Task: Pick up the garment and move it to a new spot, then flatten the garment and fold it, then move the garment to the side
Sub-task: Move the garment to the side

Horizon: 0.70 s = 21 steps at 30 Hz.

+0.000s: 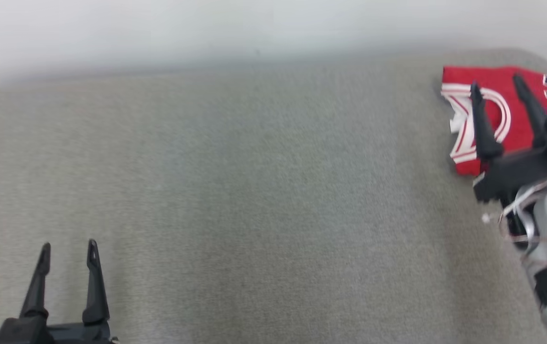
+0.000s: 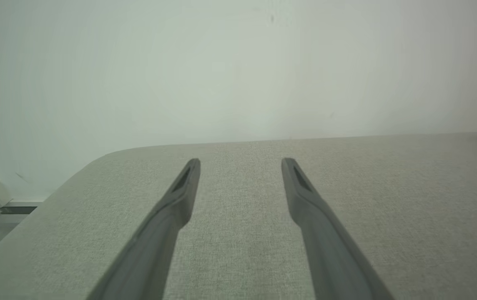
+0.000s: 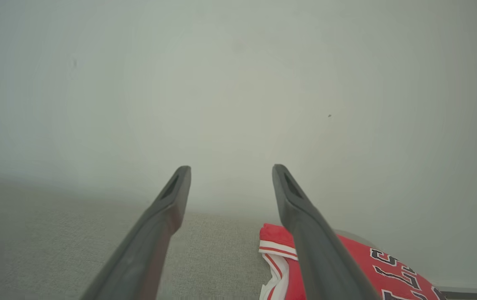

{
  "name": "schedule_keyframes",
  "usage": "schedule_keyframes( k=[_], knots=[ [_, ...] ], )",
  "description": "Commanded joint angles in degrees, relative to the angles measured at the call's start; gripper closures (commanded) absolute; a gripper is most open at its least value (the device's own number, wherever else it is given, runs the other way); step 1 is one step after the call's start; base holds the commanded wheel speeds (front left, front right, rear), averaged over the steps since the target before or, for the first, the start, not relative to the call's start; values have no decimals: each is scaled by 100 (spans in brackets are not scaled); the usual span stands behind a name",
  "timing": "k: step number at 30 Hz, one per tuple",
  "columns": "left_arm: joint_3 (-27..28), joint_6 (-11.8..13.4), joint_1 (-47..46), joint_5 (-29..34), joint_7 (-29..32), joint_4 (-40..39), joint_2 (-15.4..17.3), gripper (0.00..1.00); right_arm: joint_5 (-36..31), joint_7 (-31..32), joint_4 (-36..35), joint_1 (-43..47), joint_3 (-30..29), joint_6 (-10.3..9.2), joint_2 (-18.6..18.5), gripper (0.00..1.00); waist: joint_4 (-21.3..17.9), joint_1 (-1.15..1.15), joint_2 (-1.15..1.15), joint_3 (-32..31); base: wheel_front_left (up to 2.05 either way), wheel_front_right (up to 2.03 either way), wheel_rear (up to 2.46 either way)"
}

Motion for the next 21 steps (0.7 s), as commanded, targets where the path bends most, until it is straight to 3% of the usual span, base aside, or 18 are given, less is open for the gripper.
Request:
schedule_keyframes(
  k=[1,5,21],
  knots=[
    [-6,9,87,-18,-17,32,-20,0,-114,-1,-45,118,-59,-3,8,0,325,2,1,-397,0,0,0],
    [-9,-12,164,-13,-17,160,-64,0,-289,2,-382,745,-417,-2,456,0,366,2,1,-599,0,0,0],
    [24,-40,451,-11,-17,471,-172,0,-639,0,-1610,3110,-942,-2,1392,0,189,2,1,-1132,0,0,0]
  ],
)
